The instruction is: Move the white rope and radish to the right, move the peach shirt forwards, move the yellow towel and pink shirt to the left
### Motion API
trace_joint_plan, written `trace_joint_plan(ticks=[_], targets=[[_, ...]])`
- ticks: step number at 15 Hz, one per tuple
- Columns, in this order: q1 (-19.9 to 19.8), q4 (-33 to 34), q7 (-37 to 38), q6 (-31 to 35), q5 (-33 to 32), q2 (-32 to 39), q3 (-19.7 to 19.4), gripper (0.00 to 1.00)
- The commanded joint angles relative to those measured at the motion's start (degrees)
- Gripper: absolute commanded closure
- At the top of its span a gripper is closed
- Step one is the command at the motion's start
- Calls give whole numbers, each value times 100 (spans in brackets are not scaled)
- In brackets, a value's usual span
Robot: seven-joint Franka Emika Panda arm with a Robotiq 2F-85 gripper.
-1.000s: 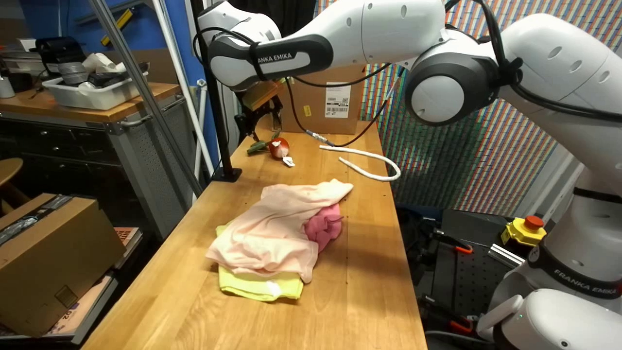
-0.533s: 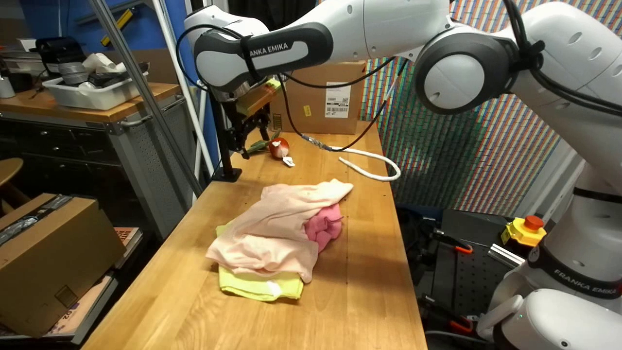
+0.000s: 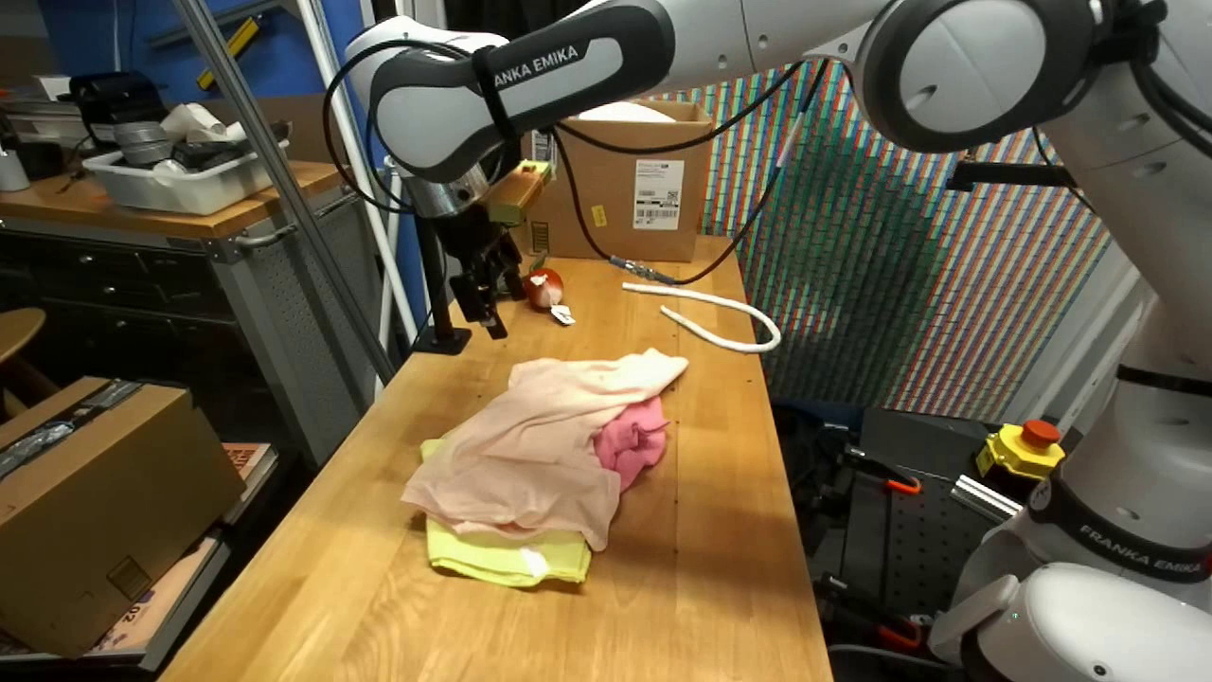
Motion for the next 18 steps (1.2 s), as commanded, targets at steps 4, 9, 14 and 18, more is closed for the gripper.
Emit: trace_joint_plan(ticks=[4, 9, 14, 18], targets=[[33, -1984, -721, 462, 14, -1150, 277, 0], [163, -2985, -425, 1379, -35, -1556, 338, 0], [404, -3608, -47, 2070, -158, -1756, 316, 0], [612, -3783, 157, 2216, -285, -1800, 333, 0]])
